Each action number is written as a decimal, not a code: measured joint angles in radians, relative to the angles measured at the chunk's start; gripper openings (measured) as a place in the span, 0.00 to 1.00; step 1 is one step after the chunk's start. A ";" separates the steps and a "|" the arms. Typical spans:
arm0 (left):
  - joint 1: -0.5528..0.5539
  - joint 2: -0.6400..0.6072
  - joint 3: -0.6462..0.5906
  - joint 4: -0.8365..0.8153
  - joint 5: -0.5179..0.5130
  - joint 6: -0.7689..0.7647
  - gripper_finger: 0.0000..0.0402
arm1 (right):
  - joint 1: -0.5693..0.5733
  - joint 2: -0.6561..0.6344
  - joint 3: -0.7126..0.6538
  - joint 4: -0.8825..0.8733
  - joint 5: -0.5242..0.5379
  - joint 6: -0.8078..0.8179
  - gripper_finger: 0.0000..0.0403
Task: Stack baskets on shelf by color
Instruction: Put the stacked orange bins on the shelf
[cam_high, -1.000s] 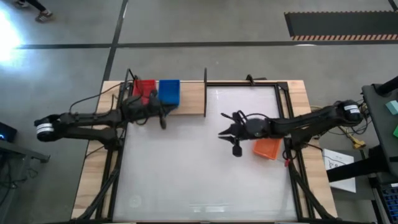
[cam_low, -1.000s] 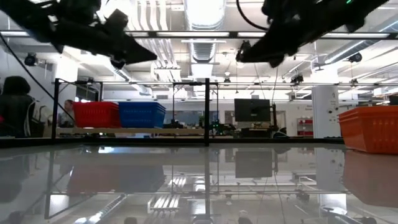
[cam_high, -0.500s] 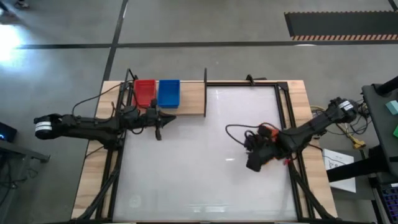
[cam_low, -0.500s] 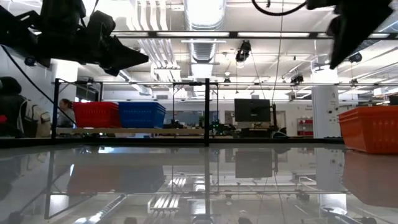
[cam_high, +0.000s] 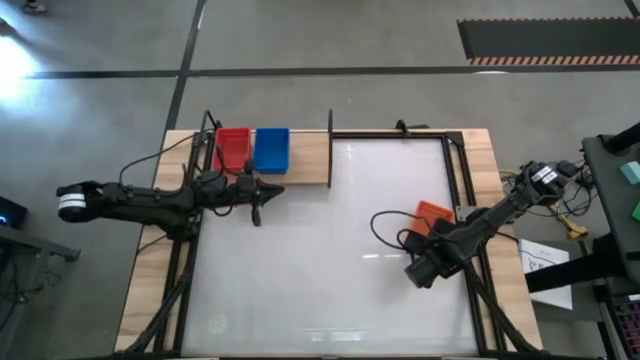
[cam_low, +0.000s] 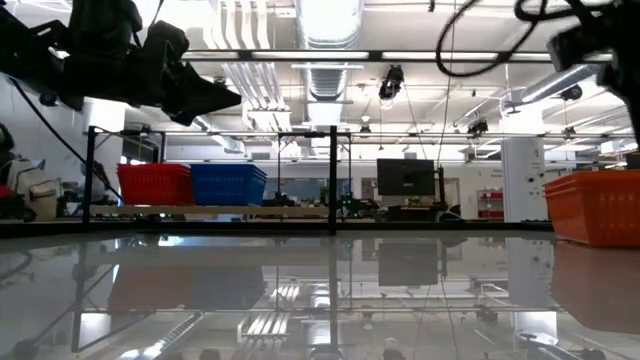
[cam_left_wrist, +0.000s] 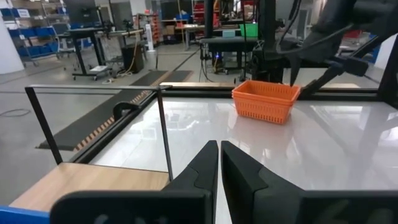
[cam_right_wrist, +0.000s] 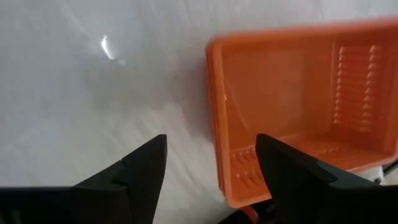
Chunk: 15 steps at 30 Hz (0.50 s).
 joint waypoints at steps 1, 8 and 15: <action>0.000 -0.001 -0.002 0.000 0.000 0.000 0.01 | 0.000 -0.007 -0.022 0.013 -0.010 0.002 0.60; -0.001 -0.006 -0.009 0.002 0.000 0.000 0.01 | 0.000 -0.023 -0.121 0.096 -0.006 0.003 0.54; -0.001 -0.008 -0.011 0.003 0.000 0.000 0.01 | 0.000 -0.023 -0.182 0.167 -0.030 -0.002 0.29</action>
